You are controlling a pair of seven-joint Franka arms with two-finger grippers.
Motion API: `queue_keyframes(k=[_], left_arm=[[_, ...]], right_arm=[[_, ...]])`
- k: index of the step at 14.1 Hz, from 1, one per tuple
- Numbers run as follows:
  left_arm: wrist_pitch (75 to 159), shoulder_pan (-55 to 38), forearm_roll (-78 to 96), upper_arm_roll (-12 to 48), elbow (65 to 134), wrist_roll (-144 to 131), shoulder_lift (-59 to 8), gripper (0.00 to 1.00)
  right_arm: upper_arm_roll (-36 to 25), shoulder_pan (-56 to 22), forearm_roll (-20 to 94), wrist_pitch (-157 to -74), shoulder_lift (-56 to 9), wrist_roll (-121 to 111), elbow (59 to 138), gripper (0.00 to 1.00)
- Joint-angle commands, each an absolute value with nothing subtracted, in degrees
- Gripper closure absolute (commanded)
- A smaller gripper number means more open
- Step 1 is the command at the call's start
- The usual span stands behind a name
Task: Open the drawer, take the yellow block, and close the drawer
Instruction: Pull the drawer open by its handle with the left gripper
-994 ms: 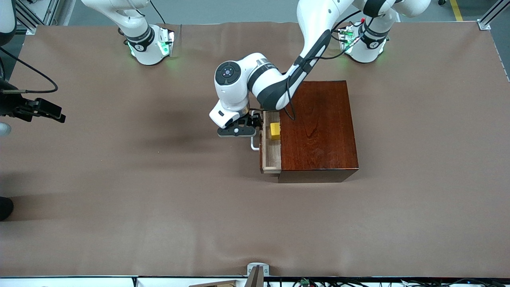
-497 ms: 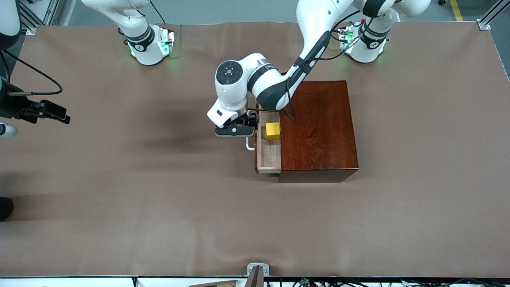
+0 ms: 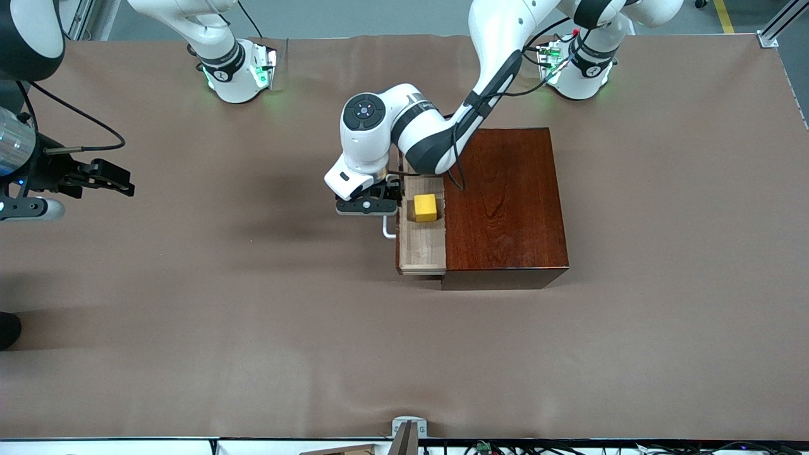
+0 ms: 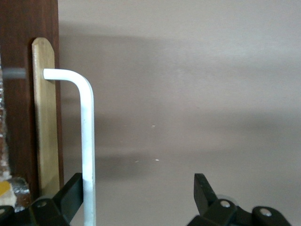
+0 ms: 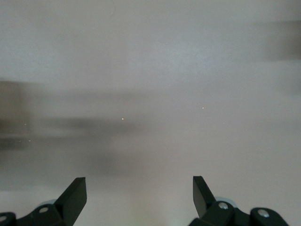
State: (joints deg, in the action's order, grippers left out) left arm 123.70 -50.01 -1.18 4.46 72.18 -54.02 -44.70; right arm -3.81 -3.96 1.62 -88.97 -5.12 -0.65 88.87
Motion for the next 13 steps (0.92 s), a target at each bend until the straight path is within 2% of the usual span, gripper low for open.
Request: queue_keyframes(k=[1,13], left_arm=[[127.7,-50.6,1.3,5.5,70.6,-54.8,-46.5,0.0],[134.9,-52.5,1.5,6.8,70.5,-57.9,-47.3,0.0]], right_arm=[[-4.0,-3.5,2.1,-87.8,-5.5,1.9,87.7,0.0],[-4.0,-5.1,7.1,-89.7,-9.1,17.1,88.1,0.0]])
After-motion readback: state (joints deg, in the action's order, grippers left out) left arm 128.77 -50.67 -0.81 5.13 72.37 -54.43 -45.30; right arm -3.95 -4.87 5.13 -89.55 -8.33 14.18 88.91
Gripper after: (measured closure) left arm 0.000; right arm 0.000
